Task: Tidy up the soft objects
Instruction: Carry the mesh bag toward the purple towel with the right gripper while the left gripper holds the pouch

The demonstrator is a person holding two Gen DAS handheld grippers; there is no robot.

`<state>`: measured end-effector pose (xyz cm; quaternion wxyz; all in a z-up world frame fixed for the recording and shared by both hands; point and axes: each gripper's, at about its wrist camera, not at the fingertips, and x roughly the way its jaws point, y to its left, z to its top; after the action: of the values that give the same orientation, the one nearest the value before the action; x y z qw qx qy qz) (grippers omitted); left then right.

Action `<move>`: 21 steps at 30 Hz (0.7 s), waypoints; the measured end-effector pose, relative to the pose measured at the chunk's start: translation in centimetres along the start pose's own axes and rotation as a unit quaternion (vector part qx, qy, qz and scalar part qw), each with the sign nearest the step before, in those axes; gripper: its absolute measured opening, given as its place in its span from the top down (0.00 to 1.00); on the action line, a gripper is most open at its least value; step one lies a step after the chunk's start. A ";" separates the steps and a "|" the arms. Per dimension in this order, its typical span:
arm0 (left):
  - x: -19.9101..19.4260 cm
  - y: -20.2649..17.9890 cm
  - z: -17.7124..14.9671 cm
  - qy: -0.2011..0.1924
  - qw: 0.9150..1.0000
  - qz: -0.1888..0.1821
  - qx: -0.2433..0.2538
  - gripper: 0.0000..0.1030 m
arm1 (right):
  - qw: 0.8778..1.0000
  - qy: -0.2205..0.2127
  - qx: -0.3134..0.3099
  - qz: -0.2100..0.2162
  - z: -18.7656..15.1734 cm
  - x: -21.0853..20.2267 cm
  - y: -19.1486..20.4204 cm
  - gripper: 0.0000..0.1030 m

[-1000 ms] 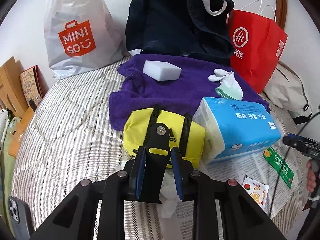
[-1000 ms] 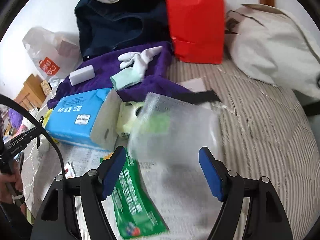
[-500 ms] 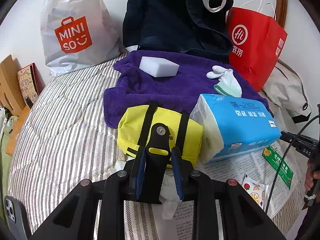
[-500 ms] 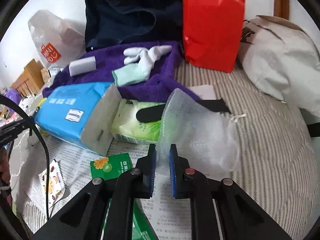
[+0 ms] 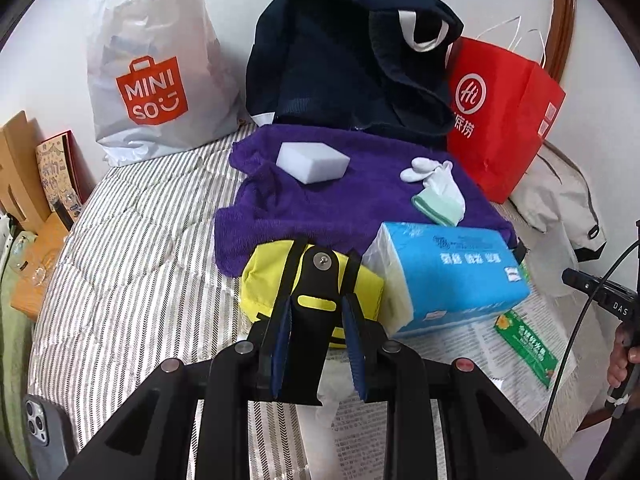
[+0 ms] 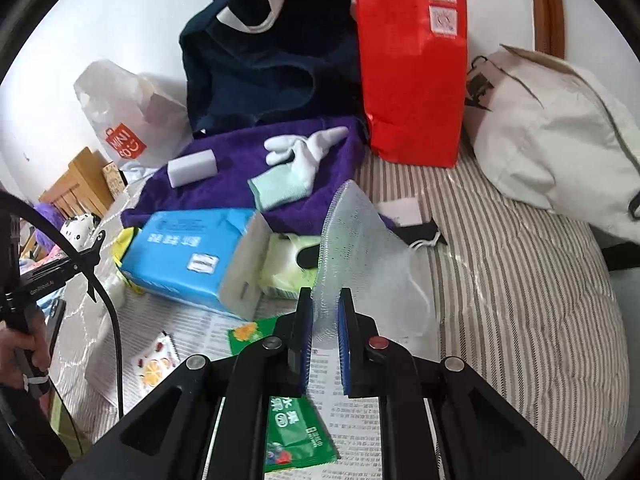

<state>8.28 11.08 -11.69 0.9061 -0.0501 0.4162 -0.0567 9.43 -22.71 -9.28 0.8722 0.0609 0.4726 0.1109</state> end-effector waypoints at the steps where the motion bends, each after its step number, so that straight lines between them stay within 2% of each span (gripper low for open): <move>1: -0.2 0.0 0.1 0.001 1.000 -0.001 -0.002 0.76 | 1.000 -0.002 -0.001 0.001 0.2 -0.3 0.2 0.89; 12: -1.5 -0.7 1.8 0.005 1.000 -0.009 -0.009 0.76 | 1.000 -0.009 -0.012 0.023 3.5 -1.9 2.1 0.89; 21: -1.5 -1.0 4.7 0.000 1.000 -0.012 -0.009 0.76 | 0.999 -0.012 -0.026 0.040 6.6 -1.4 3.7 0.89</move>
<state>10.82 10.51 -7.41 0.9047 -0.0636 0.4165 -0.0635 13.75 -19.54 -3.77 0.8741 0.0583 0.4561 0.1569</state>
